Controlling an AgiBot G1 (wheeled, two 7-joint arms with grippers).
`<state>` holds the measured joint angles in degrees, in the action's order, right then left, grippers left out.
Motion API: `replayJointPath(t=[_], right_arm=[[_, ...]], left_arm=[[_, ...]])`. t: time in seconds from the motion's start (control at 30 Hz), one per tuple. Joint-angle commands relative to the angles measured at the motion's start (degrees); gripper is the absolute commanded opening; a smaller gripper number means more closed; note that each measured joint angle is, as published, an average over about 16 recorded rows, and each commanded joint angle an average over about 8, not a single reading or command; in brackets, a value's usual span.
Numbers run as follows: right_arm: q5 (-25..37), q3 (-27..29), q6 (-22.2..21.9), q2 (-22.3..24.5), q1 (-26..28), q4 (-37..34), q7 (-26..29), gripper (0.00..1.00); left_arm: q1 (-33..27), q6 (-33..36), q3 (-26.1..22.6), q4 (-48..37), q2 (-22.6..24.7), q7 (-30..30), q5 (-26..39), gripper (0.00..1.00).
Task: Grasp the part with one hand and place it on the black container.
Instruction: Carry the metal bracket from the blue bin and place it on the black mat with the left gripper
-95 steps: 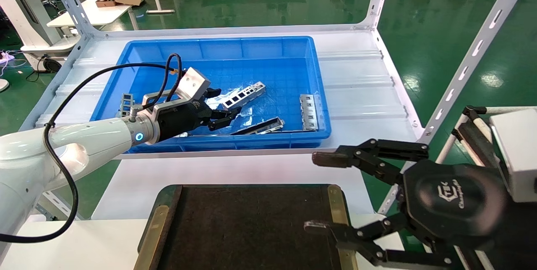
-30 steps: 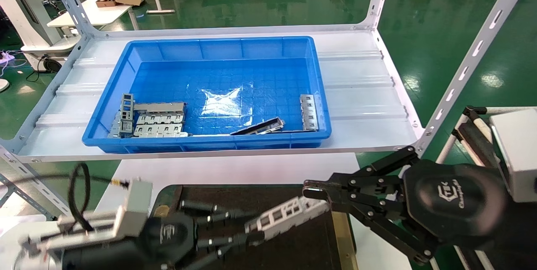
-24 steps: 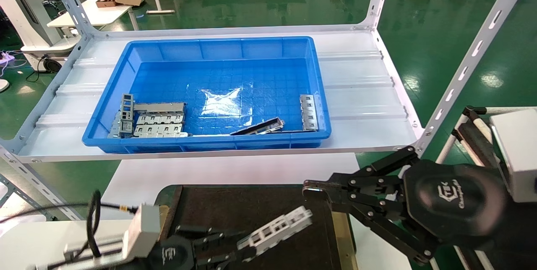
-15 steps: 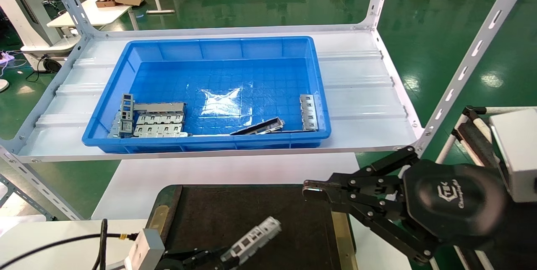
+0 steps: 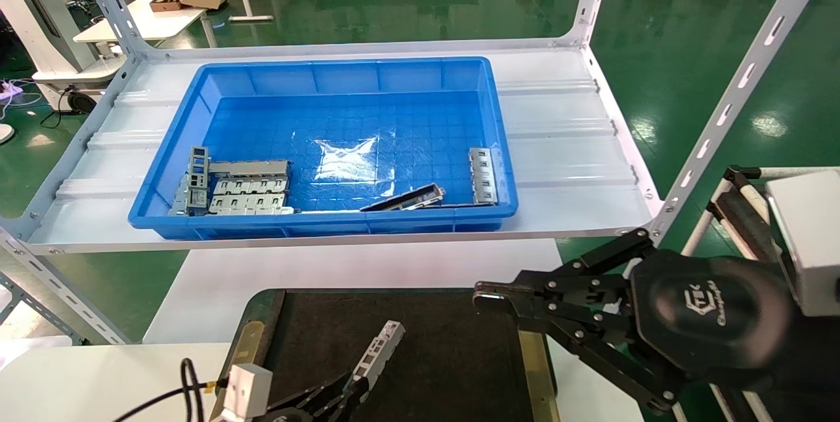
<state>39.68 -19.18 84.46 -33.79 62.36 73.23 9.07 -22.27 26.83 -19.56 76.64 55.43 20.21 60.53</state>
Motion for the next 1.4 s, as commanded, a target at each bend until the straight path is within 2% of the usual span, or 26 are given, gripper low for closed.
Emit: replayJointPath(t=[0.03, 0.37, 0.67, 1.03, 1.4], right_arm=[[0.0, 0.0, 0.0, 0.0, 0.0, 0.0, 0.0, 0.0], [-0.01, -0.02, -0.01, 0.01, 0.0, 0.0, -0.01, 0.0], [-0.02, -0.03, -0.01, 0.01, 0.01, 0.0, -0.01, 0.0], [-0.03, -0.04, -0.02, 0.02, 0.01, 0.0, -0.02, 0.0], [-0.04, -0.06, -0.02, 0.02, 0.01, 0.0, -0.03, 0.0]], left_arm=[[0.18, -2.88, -0.82, -0.11, 1.5, 1.25, 0.83, 0.0], [-0.52, -17.94, -6.14, -2.04, 8.52, 6.36, 4.63, 0.0], [-2.58, -28.08, -10.49, -4.65, 13.47, 7.65, 5.37, 0.0], [-6.25, -35.23, -15.73, -8.46, 17.52, 6.49, 2.48, 0.0], [-8.9, -40.01, -21.32, -10.53, 18.71, 3.99, -4.06, 0.0]])
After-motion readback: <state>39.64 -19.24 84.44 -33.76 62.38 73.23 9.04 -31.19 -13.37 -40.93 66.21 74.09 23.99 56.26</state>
